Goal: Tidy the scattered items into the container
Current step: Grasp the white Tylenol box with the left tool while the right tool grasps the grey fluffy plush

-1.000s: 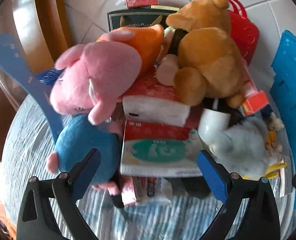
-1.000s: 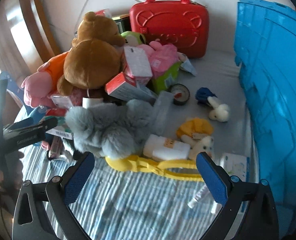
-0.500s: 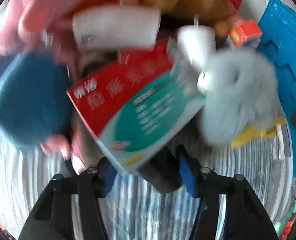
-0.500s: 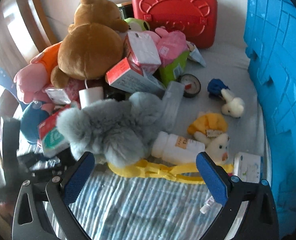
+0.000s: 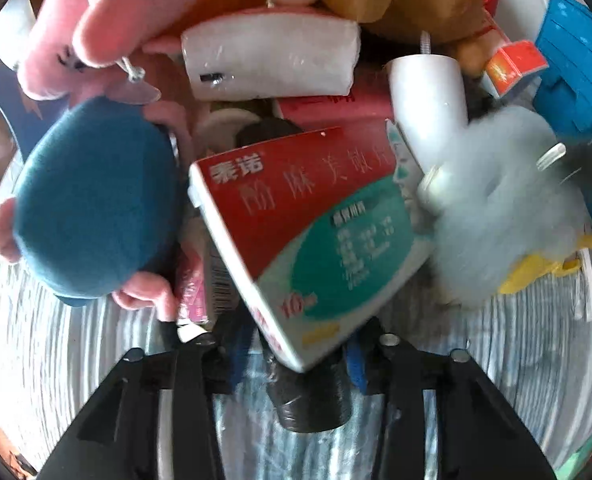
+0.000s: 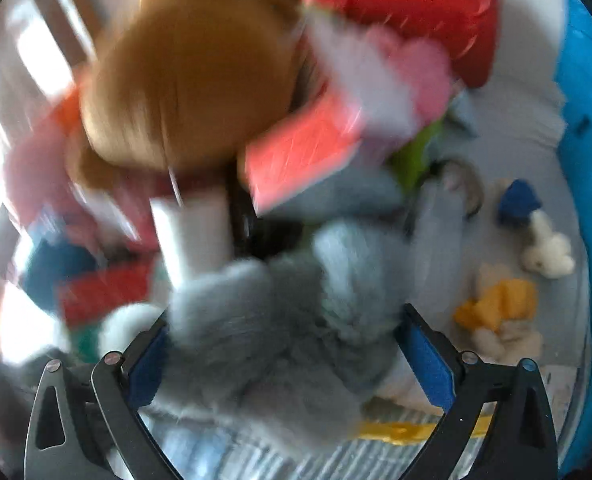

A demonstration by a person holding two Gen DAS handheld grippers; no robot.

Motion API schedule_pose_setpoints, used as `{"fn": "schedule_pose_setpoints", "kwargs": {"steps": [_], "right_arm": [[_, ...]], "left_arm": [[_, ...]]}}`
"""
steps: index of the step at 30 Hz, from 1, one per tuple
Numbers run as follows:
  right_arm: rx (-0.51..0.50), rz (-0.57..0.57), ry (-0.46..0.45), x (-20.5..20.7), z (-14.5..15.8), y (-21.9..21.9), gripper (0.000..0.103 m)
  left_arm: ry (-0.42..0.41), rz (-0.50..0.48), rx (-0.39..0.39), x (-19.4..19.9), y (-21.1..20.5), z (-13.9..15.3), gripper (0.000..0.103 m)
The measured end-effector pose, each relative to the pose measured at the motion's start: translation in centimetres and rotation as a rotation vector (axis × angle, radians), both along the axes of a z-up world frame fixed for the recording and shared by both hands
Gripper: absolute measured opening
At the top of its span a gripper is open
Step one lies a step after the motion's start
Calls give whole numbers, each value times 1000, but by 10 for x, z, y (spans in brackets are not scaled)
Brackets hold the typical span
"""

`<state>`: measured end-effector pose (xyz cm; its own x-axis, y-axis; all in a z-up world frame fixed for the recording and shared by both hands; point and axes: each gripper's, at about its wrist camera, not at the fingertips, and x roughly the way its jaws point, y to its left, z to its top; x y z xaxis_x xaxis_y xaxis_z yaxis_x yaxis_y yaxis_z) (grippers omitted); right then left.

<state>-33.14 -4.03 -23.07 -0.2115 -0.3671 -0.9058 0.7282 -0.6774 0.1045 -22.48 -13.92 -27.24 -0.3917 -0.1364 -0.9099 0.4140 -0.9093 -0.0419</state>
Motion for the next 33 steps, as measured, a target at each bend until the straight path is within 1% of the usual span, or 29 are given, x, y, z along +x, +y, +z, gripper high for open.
{"fn": "schedule_pose_setpoints", "kwargs": {"steps": [1,2,3,5,7,9,11,13,14,16,18,20,23,26,29,31,33], "right_arm": [[18,7,-8,4,-6,2,95],[42,13,-10,12,-12,8,92],[56,22,-6,20,-15,16,86],[83,25,-28,31,-19,34,78],[118,22,-18,42,-22,53,76],[117,6,-27,48,-19,69,76],[77,-14,-39,52,-11,82,77],[33,-37,-34,56,2,94,87],[18,-48,-22,58,8,98,95],[-30,-70,8,60,23,107,96],[-65,-98,30,61,36,116,96],[-82,-109,50,63,48,127,96],[-51,-121,64,67,53,137,96],[-57,-139,41,66,48,139,96],[-98,-142,18,64,47,137,95],[-100,-130,23,66,42,127,94],[-95,-116,29,65,37,114,85]], "left_arm": [[2,1,9,6,-1,0,35],[2,-1,17,12,-2,0,35],[-1,-8,22,20,-2,0,35],[-20,-21,15,34,-1,-2,35],[-43,-45,9,48,3,-2,35],[-52,-63,9,59,6,3,35],[-41,-68,-3,67,9,14,36],[-13,-71,-21,71,11,29,39],[6,-71,-28,71,12,37,41],[55,-80,-38,69,15,54,54],[96,-96,-43,64,17,64,63],[109,-123,-35,52,26,66,63],[97,-154,-38,15,35,62,63],[90,-160,-44,9,40,55,63],[50,-157,-37,-10,37,33,63],[26,-157,-8,-13,37,18,63],[22,-155,24,-14,38,9,63]]}}
